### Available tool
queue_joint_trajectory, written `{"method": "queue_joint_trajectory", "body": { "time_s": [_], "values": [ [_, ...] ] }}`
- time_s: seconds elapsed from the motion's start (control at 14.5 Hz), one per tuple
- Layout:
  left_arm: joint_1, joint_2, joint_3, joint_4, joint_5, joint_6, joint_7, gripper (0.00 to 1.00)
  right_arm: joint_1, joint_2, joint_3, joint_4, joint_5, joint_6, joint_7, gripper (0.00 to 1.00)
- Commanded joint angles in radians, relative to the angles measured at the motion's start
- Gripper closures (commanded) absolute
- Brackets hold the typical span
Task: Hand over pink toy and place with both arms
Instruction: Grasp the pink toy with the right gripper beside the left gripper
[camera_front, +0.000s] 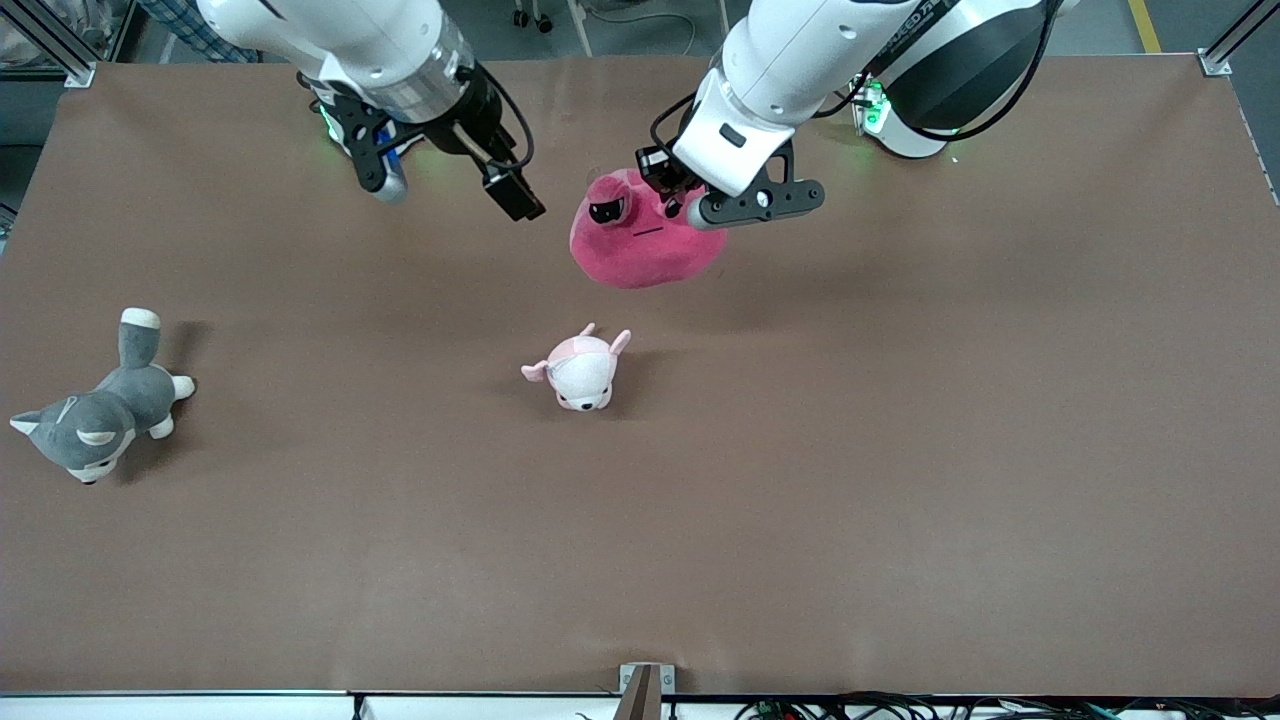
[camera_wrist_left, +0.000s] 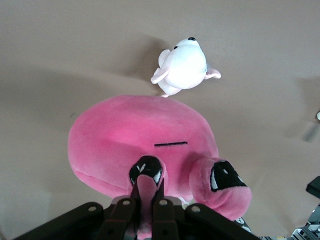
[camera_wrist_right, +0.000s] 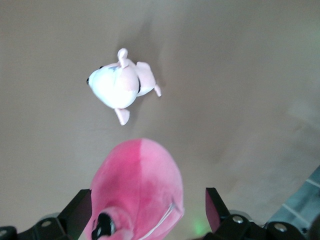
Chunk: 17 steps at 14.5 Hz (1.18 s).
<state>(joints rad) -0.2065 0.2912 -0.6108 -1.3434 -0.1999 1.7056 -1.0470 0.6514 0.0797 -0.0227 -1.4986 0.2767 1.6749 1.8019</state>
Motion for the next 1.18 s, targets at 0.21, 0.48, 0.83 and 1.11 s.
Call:
{"method": "queue_joint_trajectory", "body": {
  "time_s": [0.21, 0.48, 0.83, 1.11],
  "values": [
    [-0.004, 0.006, -0.003, 0.021, -0.003, -0.006, -0.013, 0.99, 0.071, 0.037, -0.013, -0.009, 0.016, 0.147, 0.129, 0.01],
    [-0.002, 0.005, -0.003, 0.021, -0.003, -0.006, -0.013, 0.99, 0.1, 0.068, -0.013, -0.009, 0.015, 0.21, 0.148, 0.09],
    [-0.002, 0.005, -0.003, 0.021, -0.003, -0.006, -0.013, 0.99, 0.111, 0.077, -0.013, -0.009, 0.016, 0.22, 0.134, 0.57],
    [-0.002, 0.005, -0.003, 0.021, -0.003, -0.006, -0.011, 0.98, 0.114, 0.078, -0.011, -0.008, 0.019, 0.221, 0.131, 0.97]
  ]
}}
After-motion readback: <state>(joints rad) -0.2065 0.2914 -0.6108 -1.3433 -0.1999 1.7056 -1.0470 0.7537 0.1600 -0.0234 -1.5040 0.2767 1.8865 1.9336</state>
